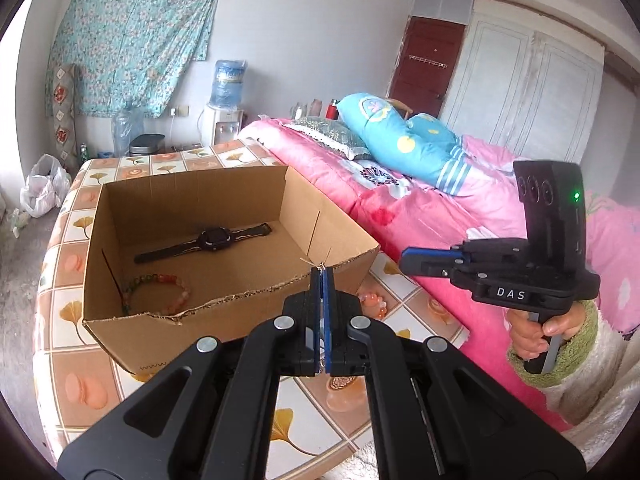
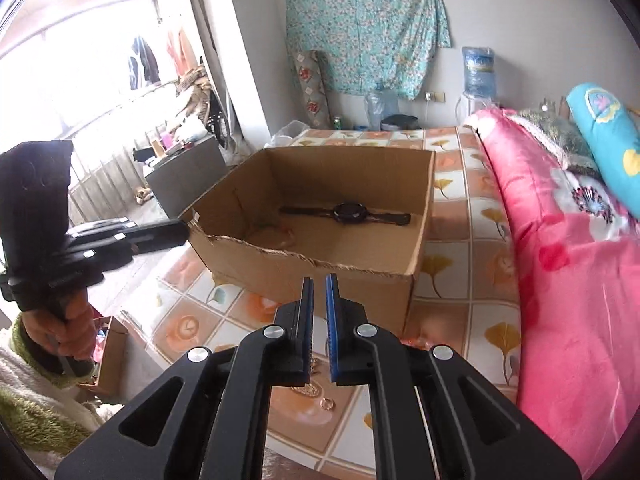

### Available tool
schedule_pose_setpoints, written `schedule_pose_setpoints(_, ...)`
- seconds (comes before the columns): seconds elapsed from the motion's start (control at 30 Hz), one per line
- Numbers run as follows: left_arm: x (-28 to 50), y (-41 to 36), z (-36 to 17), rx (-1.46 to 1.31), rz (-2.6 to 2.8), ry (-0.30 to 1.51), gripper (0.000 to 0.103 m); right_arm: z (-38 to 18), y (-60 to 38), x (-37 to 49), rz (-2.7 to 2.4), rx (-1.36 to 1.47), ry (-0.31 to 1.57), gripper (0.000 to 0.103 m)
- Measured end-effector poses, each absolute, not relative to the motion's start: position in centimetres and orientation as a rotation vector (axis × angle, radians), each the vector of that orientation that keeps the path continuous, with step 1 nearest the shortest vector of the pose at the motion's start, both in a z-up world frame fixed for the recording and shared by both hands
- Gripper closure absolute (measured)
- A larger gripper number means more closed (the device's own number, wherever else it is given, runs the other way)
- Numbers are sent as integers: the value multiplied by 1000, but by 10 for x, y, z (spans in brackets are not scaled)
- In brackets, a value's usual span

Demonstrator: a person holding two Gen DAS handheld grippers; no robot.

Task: Organize jewelry

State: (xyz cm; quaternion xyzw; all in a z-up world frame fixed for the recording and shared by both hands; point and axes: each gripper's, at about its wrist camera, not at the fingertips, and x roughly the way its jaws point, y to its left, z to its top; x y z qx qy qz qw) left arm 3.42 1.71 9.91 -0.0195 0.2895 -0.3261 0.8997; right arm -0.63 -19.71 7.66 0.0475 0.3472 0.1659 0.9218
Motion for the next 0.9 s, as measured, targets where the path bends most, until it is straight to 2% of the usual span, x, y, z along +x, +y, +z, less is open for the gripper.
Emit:
schedule_pose_setpoints(0.1,36,17,89,-50,-666,633,103,55,-202,-11,330,123,774,95)
schedule_pose_setpoints(0.17,37,17,80,-54,-656,659,103,36,-199,-15,337,127,834,90)
schedule_pose_setpoints(0.23,37,20,70,-55,-640,687,103,14,-193,-14,329,87,902,74)
schedule_pose_setpoints(0.37,39,24,52,-78,-619,740,103,-27,-175,-15,301,10,1002,74)
schedule_pose_setpoints(0.6,39,29,38,-74,-593,773,103,-41,-159,-12,268,-83,994,76)
schedule_pose_setpoints(0.67,38,28,37,-68,-589,771,103,-42,-156,-10,258,-112,984,80)
schedule_pose_setpoints(0.73,37,29,37,-65,-589,766,103,-43,-158,-8,264,-94,984,90)
schedule_pose_setpoints(0.9,34,29,40,-62,-587,755,103,-43,-162,-6,259,-47,985,92)
